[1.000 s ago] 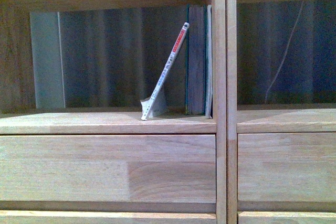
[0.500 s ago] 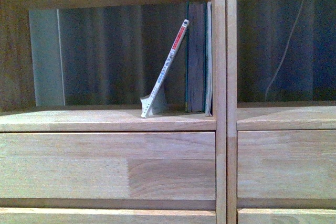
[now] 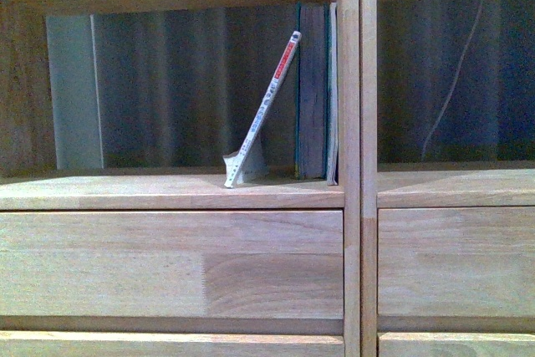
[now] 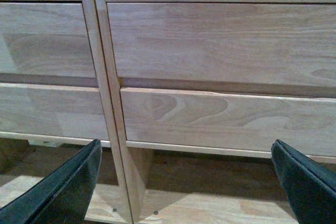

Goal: Organize books on shelf

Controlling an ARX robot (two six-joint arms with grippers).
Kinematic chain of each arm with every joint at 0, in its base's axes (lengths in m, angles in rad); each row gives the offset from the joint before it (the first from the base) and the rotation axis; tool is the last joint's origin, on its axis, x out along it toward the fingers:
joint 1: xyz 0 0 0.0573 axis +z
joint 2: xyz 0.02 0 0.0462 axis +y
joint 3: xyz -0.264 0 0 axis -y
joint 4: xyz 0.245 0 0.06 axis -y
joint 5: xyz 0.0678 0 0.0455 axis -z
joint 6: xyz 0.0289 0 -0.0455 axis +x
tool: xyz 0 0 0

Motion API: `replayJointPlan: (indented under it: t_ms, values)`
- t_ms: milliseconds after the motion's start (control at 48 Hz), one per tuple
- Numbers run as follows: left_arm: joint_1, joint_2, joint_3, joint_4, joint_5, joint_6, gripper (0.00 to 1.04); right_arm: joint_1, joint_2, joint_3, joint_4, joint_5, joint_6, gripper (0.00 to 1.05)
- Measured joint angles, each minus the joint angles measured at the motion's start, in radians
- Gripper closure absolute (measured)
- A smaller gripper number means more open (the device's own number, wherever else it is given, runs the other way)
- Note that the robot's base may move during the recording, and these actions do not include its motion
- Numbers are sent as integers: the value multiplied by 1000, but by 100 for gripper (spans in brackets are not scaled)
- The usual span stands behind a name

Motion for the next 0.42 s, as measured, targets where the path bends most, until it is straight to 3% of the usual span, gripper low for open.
replayJointPlan:
  t_ms: [417]
  values:
    - [0, 0, 0, 0, 0, 0, 7, 0, 0, 0, 0, 0, 0, 7]
